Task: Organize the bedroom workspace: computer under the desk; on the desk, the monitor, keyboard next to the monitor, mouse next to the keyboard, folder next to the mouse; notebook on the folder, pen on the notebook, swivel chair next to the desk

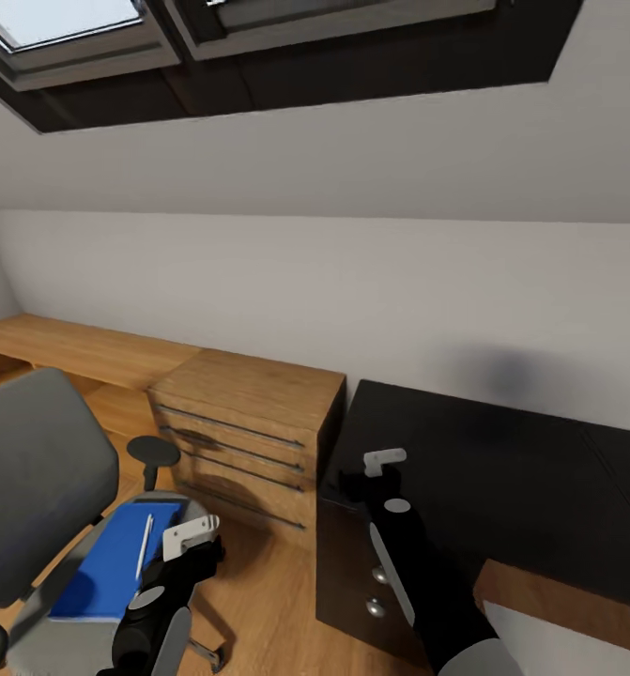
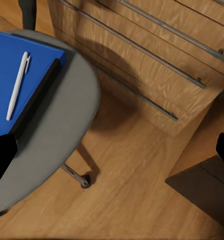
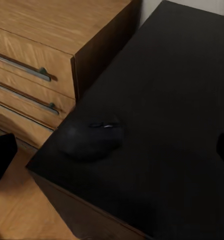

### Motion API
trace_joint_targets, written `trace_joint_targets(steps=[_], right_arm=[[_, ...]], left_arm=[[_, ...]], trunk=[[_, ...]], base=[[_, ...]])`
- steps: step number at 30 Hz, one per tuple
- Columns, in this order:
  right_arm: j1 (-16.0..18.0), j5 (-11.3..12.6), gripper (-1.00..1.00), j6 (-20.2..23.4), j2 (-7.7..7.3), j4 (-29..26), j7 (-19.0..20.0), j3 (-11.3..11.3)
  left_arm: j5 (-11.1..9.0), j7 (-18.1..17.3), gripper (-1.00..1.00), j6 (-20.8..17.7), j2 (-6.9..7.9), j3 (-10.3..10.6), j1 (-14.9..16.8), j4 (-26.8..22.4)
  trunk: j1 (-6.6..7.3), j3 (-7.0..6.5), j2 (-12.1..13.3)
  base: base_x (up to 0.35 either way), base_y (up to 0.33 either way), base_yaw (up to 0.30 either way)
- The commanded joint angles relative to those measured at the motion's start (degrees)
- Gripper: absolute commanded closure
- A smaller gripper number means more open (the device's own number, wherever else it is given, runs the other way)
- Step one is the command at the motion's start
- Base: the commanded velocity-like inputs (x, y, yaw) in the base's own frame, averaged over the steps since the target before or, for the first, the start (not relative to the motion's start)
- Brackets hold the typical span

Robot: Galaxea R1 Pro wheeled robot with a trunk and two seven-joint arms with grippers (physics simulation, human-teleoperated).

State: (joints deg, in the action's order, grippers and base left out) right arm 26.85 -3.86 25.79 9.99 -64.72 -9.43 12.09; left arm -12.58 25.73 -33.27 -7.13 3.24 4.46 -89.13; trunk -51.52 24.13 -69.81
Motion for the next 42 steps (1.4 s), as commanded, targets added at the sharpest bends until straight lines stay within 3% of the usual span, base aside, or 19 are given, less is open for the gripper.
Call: trace_joint_targets(steps=[1,19,42], right_arm=[[0.05,-0.41,-1.0,0.42,0.0,-0.05,-0.16,0.1],[0.05,-0.34,-1.0,0.24,0.0,0.18,-0.15,0.12],[0.05,0.01,-1.0,-0.03,0.0,2.28,0.03,0.39]], left_arm=[[-0.6,0.55,-1.0,-0.13,0.01,0.06,0.03,-0.08],[-0.57,0.55,-1.0,-0.05,-0.06,0.1,0.03,-0.15],[-0.59,0.55,-1.0,-0.06,-0.05,0.1,0.03,-0.17]], trunk=[[0.03,0.03,-0.05],[0.03,-0.39,-0.05],[0.03,-0.4,-0.05]], base=[[-0.304,0.129,-0.264],[-0.314,0.109,-0.264],[-0.333,-0.011,-0.025]])
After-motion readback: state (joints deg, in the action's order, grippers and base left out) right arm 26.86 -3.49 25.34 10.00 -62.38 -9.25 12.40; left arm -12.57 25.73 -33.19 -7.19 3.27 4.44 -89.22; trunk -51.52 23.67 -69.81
